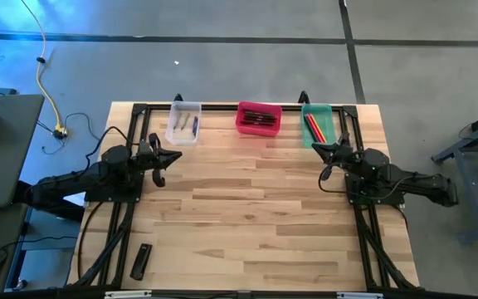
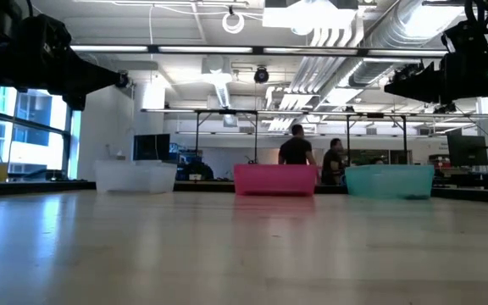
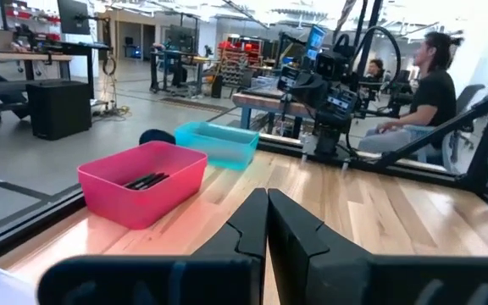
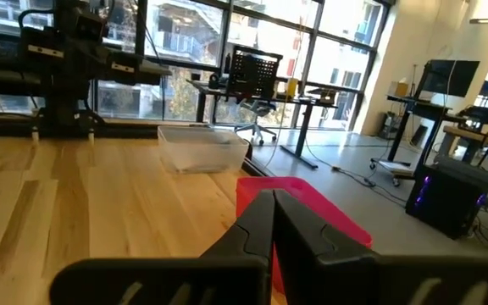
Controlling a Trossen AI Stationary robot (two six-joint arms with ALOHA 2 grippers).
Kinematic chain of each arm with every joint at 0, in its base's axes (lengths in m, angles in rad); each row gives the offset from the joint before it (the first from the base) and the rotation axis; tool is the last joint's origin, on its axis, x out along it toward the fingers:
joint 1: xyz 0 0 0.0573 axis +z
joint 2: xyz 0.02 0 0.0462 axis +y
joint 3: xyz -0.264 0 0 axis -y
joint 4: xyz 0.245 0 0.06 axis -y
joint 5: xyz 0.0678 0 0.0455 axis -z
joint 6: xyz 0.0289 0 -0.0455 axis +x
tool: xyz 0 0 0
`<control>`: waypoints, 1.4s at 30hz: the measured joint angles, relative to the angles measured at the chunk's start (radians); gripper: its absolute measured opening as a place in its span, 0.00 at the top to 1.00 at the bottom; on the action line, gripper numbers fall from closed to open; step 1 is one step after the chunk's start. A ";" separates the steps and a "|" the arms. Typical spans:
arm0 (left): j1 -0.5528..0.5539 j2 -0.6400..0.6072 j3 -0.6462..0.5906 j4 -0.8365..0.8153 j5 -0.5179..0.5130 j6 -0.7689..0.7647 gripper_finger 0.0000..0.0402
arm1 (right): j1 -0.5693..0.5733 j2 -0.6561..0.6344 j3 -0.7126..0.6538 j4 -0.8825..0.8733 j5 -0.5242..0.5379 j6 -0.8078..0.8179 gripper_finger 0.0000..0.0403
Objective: Sort crayons/erasers/pens/pencils in bins
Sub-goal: Return to Home Position
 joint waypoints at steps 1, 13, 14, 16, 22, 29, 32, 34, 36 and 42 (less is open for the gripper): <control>0.000 0.000 0.000 0.000 0.000 0.007 1.00 | 0.000 0.000 0.000 0.000 0.000 -0.002 1.00; 0.000 0.000 0.000 0.001 0.000 -0.009 1.00 | 0.000 0.000 0.000 0.000 0.000 0.067 1.00; 0.000 0.000 0.000 0.001 0.000 -0.009 1.00 | 0.000 0.000 0.000 0.000 0.000 0.064 1.00; 0.000 0.000 0.000 0.001 0.000 -0.009 1.00 | 0.000 0.000 0.000 0.000 0.000 0.066 1.00; 0.000 0.000 0.000 0.001 0.000 -0.009 1.00 | 0.000 0.000 0.000 0.000 0.000 0.069 1.00; 0.000 0.000 0.000 0.001 0.000 -0.009 1.00 | 0.000 0.000 0.000 0.000 0.000 0.069 1.00; 0.000 0.000 0.000 0.001 0.000 -0.009 1.00 | 0.000 0.000 0.000 0.000 0.000 0.069 1.00; 0.000 0.000 0.000 0.001 0.000 -0.009 1.00 | 0.000 0.000 0.000 0.000 0.000 0.069 1.00; 0.000 0.000 0.000 0.001 0.000 -0.009 1.00 | 0.000 0.000 0.000 0.000 0.000 0.069 1.00; 0.000 0.000 0.000 0.001 0.000 -0.009 1.00 | 0.000 0.000 0.000 0.000 0.000 0.069 1.00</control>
